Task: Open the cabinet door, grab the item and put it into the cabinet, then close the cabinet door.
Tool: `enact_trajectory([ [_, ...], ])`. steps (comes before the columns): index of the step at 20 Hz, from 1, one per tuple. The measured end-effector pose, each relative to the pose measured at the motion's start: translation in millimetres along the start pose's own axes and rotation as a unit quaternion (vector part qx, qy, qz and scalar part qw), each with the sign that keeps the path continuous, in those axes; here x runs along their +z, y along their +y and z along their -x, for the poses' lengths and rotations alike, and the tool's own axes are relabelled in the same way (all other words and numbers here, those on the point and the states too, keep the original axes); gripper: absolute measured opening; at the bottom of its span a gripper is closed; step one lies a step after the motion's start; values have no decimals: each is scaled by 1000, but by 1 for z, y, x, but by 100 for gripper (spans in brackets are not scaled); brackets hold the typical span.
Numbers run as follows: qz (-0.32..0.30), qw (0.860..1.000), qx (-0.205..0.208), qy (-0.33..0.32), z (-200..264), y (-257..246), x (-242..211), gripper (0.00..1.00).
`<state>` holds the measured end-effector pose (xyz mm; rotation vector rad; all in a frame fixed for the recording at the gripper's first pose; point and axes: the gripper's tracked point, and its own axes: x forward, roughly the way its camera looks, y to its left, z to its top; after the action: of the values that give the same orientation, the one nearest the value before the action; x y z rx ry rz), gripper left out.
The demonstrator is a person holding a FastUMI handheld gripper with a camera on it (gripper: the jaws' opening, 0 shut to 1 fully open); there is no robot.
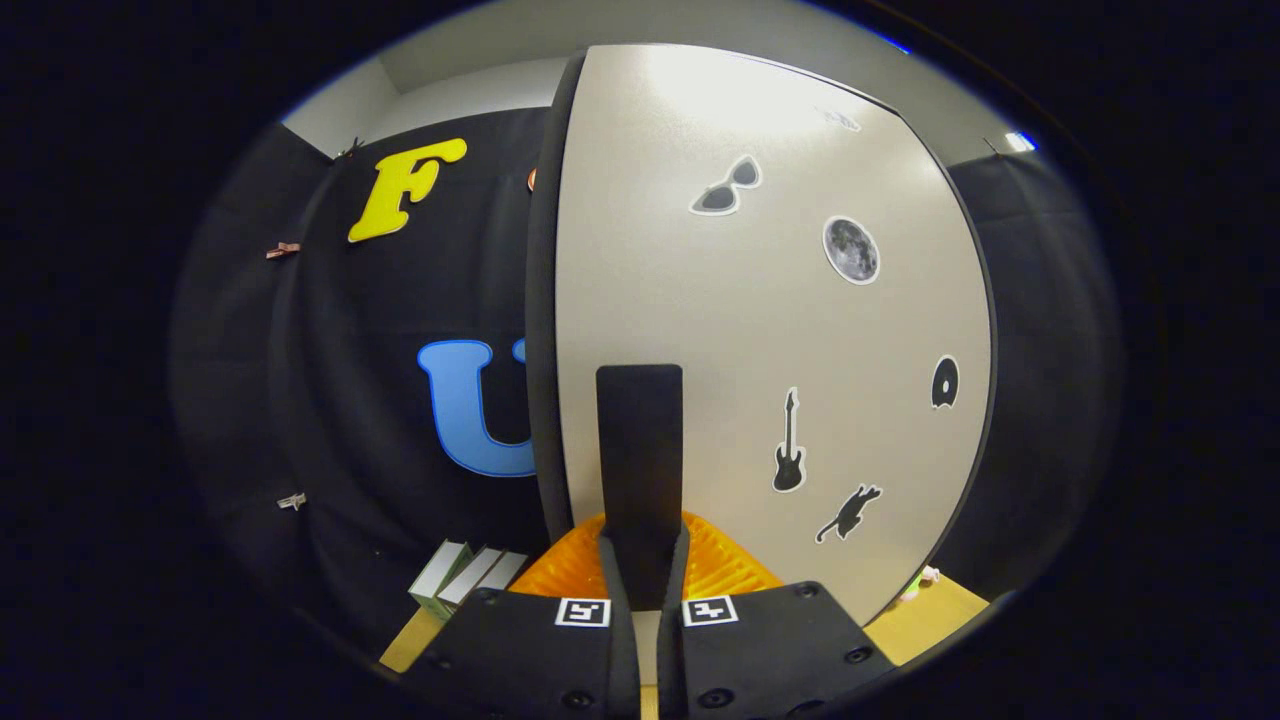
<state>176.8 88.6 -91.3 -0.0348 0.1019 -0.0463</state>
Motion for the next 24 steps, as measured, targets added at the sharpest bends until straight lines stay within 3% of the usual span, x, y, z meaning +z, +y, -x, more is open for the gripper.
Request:
enact_trajectory([
  [13,-18,999,44,12,50,-15,5,11],
  [21,-16,1000,22,8,87,-42,8,11],
  [24,-18,999,37,3,98,-53,8,11],
])
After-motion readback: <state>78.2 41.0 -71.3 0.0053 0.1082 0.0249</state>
